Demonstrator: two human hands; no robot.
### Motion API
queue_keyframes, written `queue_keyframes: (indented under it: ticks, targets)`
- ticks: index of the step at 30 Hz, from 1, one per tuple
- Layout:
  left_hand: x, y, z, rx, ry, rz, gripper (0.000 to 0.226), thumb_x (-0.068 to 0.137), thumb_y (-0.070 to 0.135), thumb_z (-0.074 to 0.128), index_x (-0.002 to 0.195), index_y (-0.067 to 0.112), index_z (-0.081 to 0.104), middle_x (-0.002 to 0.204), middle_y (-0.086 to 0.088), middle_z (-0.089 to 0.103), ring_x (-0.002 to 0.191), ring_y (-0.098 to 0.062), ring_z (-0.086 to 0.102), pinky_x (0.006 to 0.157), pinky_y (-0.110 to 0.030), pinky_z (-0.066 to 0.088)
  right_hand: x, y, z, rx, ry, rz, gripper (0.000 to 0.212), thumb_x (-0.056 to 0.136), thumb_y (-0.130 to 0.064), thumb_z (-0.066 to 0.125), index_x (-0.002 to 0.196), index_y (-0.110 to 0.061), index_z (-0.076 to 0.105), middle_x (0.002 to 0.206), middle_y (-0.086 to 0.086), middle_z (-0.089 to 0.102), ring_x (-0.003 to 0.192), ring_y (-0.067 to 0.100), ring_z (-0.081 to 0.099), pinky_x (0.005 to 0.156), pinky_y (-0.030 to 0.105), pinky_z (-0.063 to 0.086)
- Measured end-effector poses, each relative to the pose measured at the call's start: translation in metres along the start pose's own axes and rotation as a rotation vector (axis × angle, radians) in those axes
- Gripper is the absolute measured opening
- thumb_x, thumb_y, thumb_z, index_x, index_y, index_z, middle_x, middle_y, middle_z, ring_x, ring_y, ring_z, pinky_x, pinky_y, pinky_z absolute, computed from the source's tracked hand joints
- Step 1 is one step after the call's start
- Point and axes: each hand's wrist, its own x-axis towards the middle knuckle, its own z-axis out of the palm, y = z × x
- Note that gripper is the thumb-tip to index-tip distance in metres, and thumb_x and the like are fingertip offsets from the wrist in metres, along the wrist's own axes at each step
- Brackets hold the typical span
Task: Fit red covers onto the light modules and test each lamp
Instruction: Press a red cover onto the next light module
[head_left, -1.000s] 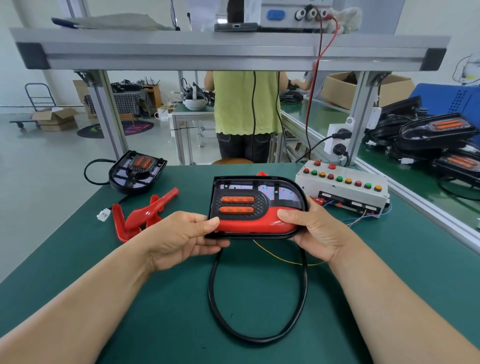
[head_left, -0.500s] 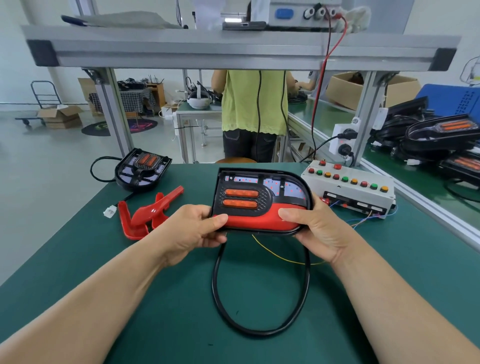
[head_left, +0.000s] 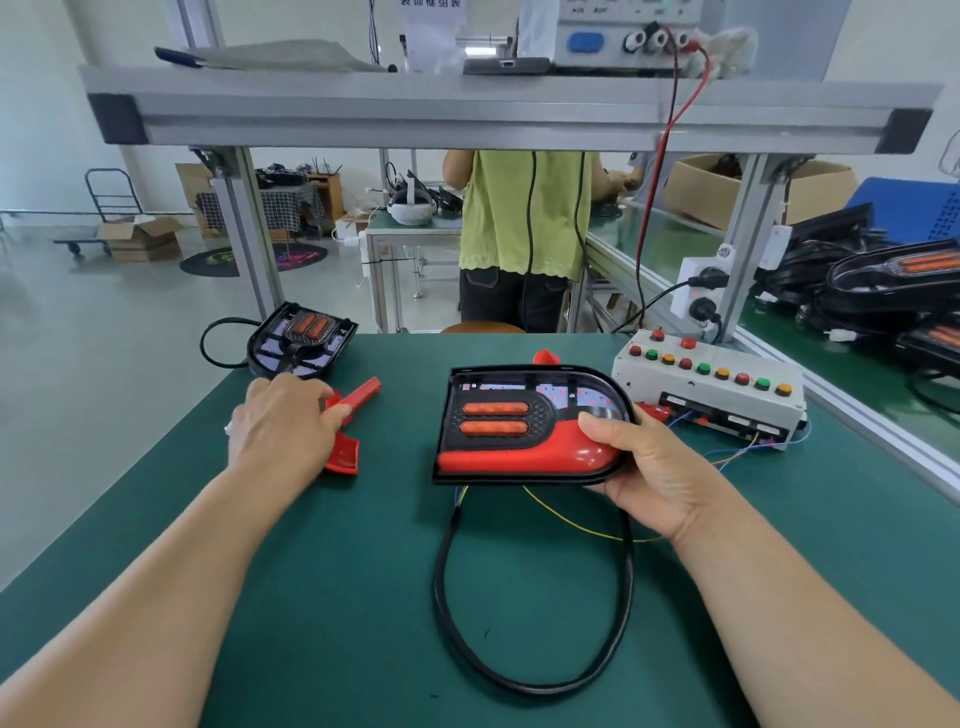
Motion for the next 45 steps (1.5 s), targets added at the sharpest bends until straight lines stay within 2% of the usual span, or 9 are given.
queue_keyframes:
  ticks: [9, 14, 18, 21, 25, 29, 32, 39, 45]
  targets:
    - [0.005, -0.001, 0.001, 0.058, -0.126, -0.068, 0.013, 0.091, 0.031, 0.067, 0.09, 0.019, 0.07, 0.091, -0.008, 0.057, 0.088, -0.031, 0.058, 0.081, -0.044, 0.051, -0.002, 0.001, 0.003, -0.027, 0.036, 0.015, 0.057, 0.068, -0.005, 0.071, 0.123, -0.013, 0.063, 0.117, 0.015, 0.072, 0.093, 0.027, 0.072, 0.073, 0.043, 0.061]
    - [0.008, 0.0, 0.001, 0.054, -0.024, -0.044, 0.015, 0.094, 0.023, 0.055, 0.087, 0.015, 0.065, 0.092, -0.011, 0.055, 0.073, -0.031, 0.056, 0.064, -0.04, 0.047, -0.003, 0.0, 0.003, -0.024, 0.05, 0.024, 0.054, 0.067, -0.005, 0.072, 0.12, -0.014, 0.064, 0.114, 0.014, 0.073, 0.091, 0.027, 0.072, 0.072, 0.043, 0.061]
    - [0.003, 0.008, 0.002, -0.309, 0.199, 0.143, 0.019, 0.09, 0.018, 0.059, 0.1, 0.033, 0.063, 0.094, 0.017, 0.049, 0.071, -0.01, 0.052, 0.066, -0.03, 0.042, -0.003, -0.001, 0.003, -0.013, 0.046, 0.031, 0.052, 0.068, -0.005, 0.072, 0.119, -0.014, 0.065, 0.114, 0.013, 0.073, 0.09, 0.026, 0.073, 0.07, 0.042, 0.061]
    - [-0.009, 0.029, 0.001, -0.646, 0.193, 0.323, 0.033, 0.09, 0.007, 0.065, 0.103, 0.036, 0.061, 0.1, 0.024, 0.052, 0.076, -0.003, 0.056, 0.071, -0.007, 0.042, -0.003, -0.001, 0.004, -0.016, 0.057, 0.042, 0.05, 0.07, -0.014, 0.072, 0.12, -0.013, 0.066, 0.114, 0.014, 0.073, 0.091, 0.025, 0.073, 0.072, 0.043, 0.061]
    - [-0.03, 0.063, -0.009, -0.948, 0.068, 0.456, 0.019, 0.089, 0.018, 0.066, 0.101, 0.033, 0.063, 0.101, 0.019, 0.064, 0.076, -0.007, 0.067, 0.075, -0.016, 0.052, -0.002, -0.001, 0.007, 0.002, 0.079, 0.08, 0.033, 0.074, -0.03, 0.069, 0.103, -0.015, 0.075, 0.104, 0.01, 0.076, 0.083, 0.021, 0.075, 0.063, 0.038, 0.061]
    - [-0.05, 0.092, -0.009, -1.183, -0.118, 0.455, 0.025, 0.09, -0.008, 0.06, 0.108, 0.01, 0.062, 0.103, -0.006, 0.069, 0.09, -0.023, 0.072, 0.086, -0.03, 0.057, -0.002, 0.0, 0.011, -0.077, 0.07, 0.07, 0.047, 0.077, -0.039, 0.067, 0.118, -0.015, 0.071, 0.115, 0.012, 0.073, 0.092, 0.024, 0.073, 0.078, 0.042, 0.062]
    - [-0.057, 0.105, -0.009, -1.337, -0.318, 0.393, 0.029, 0.088, -0.017, 0.056, 0.107, 0.004, 0.063, 0.104, -0.003, 0.073, 0.093, -0.026, 0.069, 0.082, -0.032, 0.058, -0.002, 0.002, 0.015, -0.099, 0.02, 0.045, 0.043, 0.078, -0.043, 0.066, 0.111, -0.016, 0.075, 0.115, 0.014, 0.073, 0.091, 0.024, 0.073, 0.081, 0.041, 0.06]
    - [-0.062, 0.113, -0.006, -1.273, -0.454, 0.453, 0.024, 0.088, -0.018, 0.057, 0.093, 0.0, 0.071, 0.112, -0.003, 0.064, 0.094, -0.009, 0.067, 0.087, -0.021, 0.052, -0.002, 0.007, 0.02, -0.119, -0.022, 0.016, 0.036, 0.075, -0.047, 0.07, 0.096, -0.018, 0.077, 0.088, 0.007, 0.075, 0.075, 0.018, 0.072, 0.066, 0.031, 0.06]
    - [-0.068, 0.118, -0.005, -1.033, -0.423, 0.493, 0.024, 0.081, 0.0, 0.076, 0.102, 0.009, 0.071, 0.119, 0.004, 0.058, 0.104, -0.005, 0.063, 0.092, -0.023, 0.051, 0.004, 0.014, 0.023, -0.084, 0.046, 0.033, 0.041, 0.071, -0.039, 0.078, 0.107, -0.02, 0.074, 0.103, 0.013, 0.071, 0.083, 0.027, 0.069, 0.071, 0.038, 0.06]
